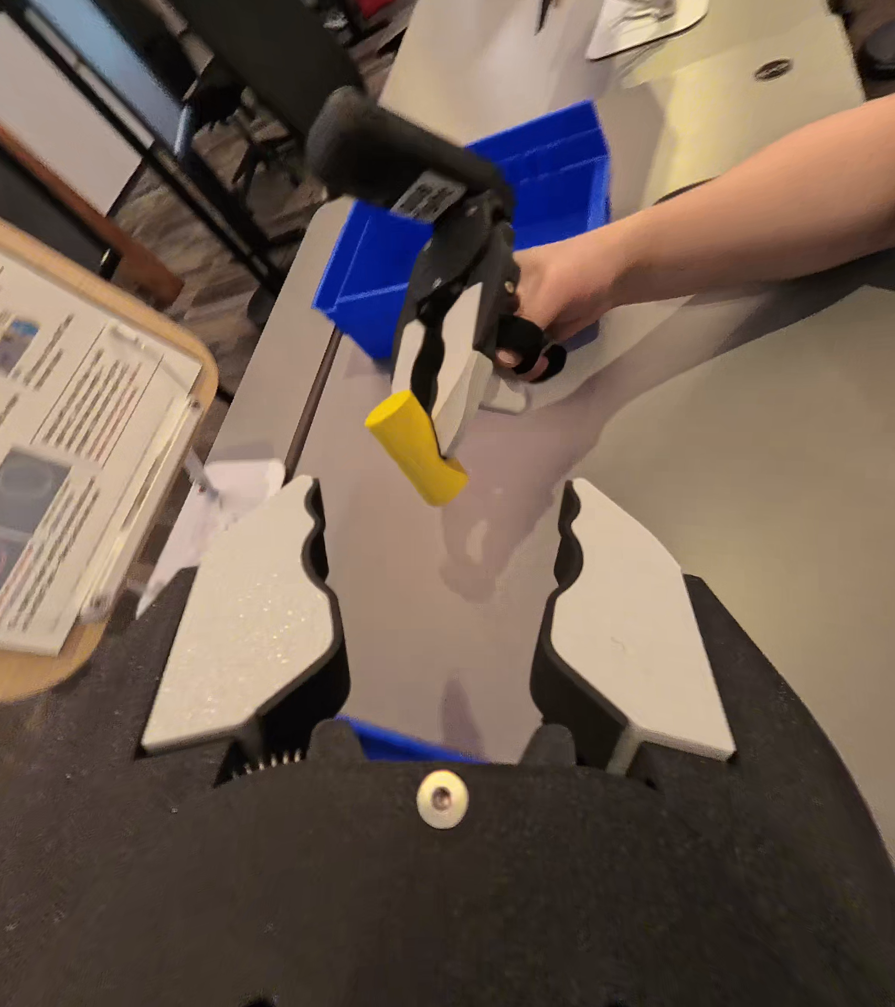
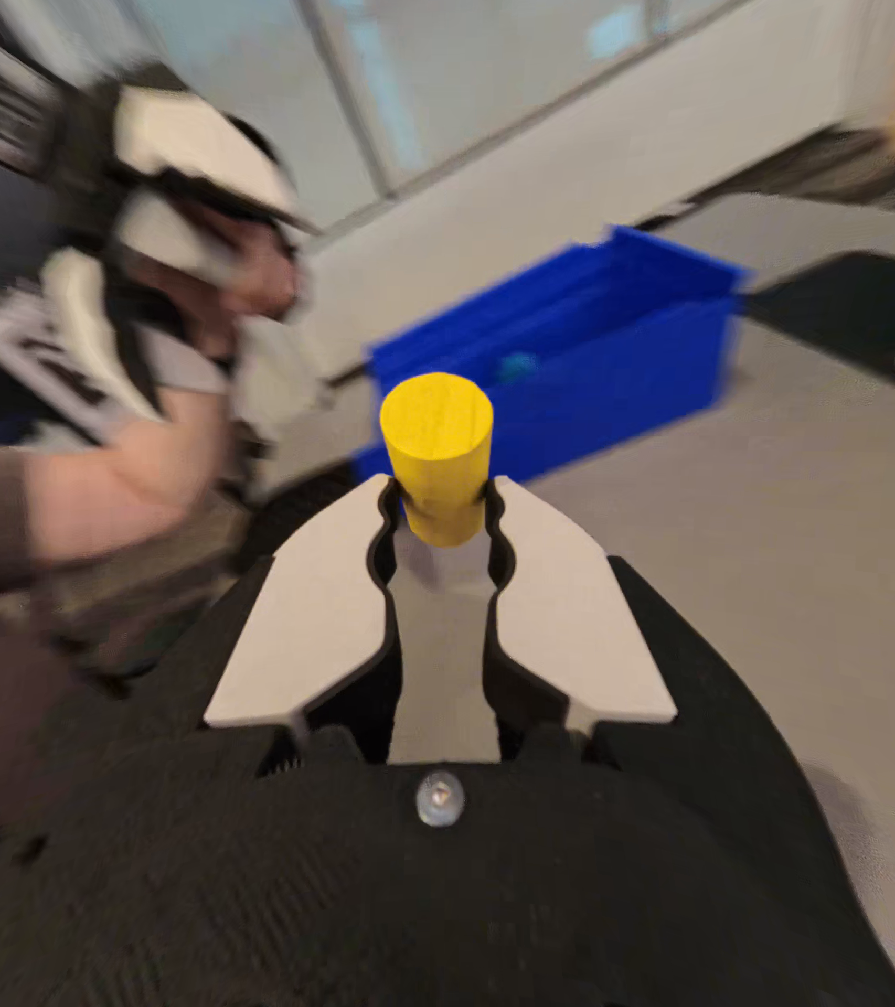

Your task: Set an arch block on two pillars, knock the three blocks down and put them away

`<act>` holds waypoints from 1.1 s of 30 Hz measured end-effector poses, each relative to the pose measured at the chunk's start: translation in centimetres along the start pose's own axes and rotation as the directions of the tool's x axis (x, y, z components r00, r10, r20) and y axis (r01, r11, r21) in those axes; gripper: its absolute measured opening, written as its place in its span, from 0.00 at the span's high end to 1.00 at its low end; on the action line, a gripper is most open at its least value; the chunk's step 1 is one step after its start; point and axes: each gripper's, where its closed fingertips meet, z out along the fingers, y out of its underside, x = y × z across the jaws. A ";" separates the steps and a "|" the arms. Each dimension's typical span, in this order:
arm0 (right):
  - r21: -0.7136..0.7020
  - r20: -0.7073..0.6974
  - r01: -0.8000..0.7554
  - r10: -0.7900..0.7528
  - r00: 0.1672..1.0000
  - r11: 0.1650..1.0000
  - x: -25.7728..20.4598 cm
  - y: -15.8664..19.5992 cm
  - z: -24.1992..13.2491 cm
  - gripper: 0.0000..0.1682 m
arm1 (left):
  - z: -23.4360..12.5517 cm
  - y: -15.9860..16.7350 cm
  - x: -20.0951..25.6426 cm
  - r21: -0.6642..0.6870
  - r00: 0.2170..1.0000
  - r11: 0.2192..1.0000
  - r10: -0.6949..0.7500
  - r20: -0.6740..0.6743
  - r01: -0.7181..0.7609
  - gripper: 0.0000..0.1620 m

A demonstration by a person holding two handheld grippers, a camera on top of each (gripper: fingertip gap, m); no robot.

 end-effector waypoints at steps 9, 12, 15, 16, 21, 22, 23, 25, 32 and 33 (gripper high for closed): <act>-0.220 -0.381 0.107 -0.187 0.906 0.970 10.4 5.8 -0.1 0.81 | -6.3 9.7 -0.8 -0.220 0.981 0.961 -0.139 0.138 0.167 0.62; -0.252 -0.457 0.099 -0.208 0.865 0.963 12.8 6.5 -1.0 0.81 | -7.0 13.9 -0.5 -0.344 0.972 0.911 -0.193 0.131 0.227 0.63; -0.253 -0.446 0.055 -0.167 0.879 0.966 13.4 7.3 -0.9 0.81 | -6.3 17.0 1.2 -0.453 0.975 0.864 -0.217 0.055 0.218 0.65; -0.255 -0.441 0.046 -0.158 0.883 0.966 13.5 7.5 -0.8 0.81 | -6.0 18.0 2.0 -0.497 0.976 0.846 -0.217 0.012 0.194 0.66; -0.287 -0.429 0.024 -0.151 0.891 0.958 13.8 8.6 -0.4 0.81 | -3.9 22.3 3.4 -0.685 0.986 0.728 -0.140 -0.089 0.042 0.71; -0.286 -0.429 0.019 -0.145 0.892 0.958 13.8 8.6 -0.4 0.81 | -3.6 23.0 3.1 -0.711 0.987 0.703 -0.133 -0.095 0.026 0.72; -0.283 -0.429 0.015 -0.140 0.893 0.959 13.8 8.6 -0.4 0.81 | -3.3 23.4 2.9 -0.727 0.984 0.686 -0.144 -0.102 0.025 0.71; -0.278 -0.427 0.010 -0.133 0.895 0.961 13.7 8.6 -0.5 0.81 | -2.6 23.8 3.3 -0.739 0.965 0.673 -0.219 -0.141 0.045 0.71; -0.303 -0.404 -0.001 -0.127 0.906 0.953 13.6 9.0 -0.5 0.80 | -1.8 24.5 4.2 -0.765 0.910 0.643 -0.341 -0.237 0.042 0.74; -0.326 -0.408 -0.008 -0.133 0.903 0.945 13.7 9.4 -0.5 0.80 | -1.7 24.7 4.3 -0.773 0.906 0.633 -0.348 -0.242 0.037 0.75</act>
